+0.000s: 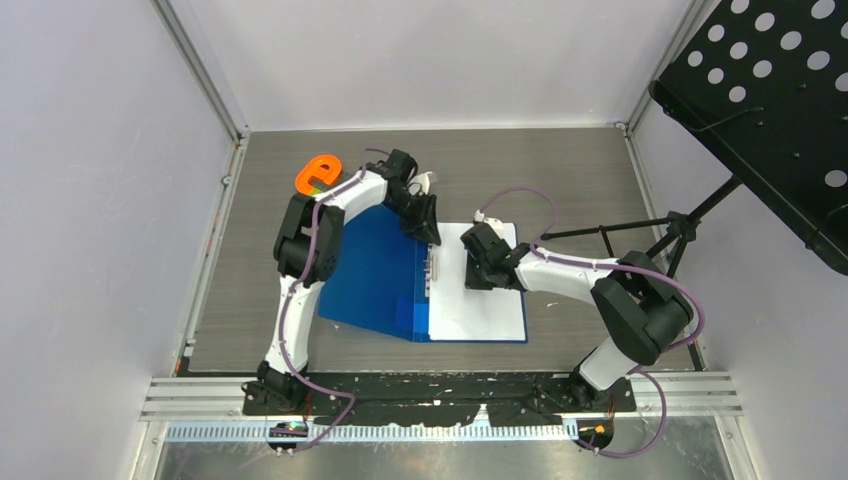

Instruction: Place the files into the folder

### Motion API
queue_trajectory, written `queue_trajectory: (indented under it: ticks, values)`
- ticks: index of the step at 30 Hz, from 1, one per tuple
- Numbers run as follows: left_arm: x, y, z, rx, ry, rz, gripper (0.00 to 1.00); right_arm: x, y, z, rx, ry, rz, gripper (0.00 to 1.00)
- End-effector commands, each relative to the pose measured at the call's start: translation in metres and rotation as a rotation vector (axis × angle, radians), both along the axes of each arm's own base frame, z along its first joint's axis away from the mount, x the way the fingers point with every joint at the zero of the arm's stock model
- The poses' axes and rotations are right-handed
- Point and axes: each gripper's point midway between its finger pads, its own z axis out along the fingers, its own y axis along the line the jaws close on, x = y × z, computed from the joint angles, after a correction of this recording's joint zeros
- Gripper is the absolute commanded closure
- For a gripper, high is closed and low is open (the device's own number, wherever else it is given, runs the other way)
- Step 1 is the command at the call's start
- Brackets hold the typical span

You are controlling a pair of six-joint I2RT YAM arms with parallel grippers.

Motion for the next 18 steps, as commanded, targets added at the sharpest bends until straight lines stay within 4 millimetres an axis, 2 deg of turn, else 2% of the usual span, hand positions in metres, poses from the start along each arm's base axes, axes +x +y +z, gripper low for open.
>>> queue_trajectory:
  ticks: [1,8,18]
  values:
    - [-0.012,-0.001,0.008,-0.054,0.032,-0.051,0.69,0.0,-0.002,-0.007,-0.008,0.012,-0.026,0.89]
    - [-0.019,-0.006,0.025,-0.123,0.033,-0.087,0.7,0.0,-0.001,-0.009,-0.007,0.014,-0.029,0.89]
    - [-0.032,-0.006,0.035,-0.167,0.042,-0.114,0.69,0.0,-0.001,-0.011,-0.009,0.018,-0.033,0.89]
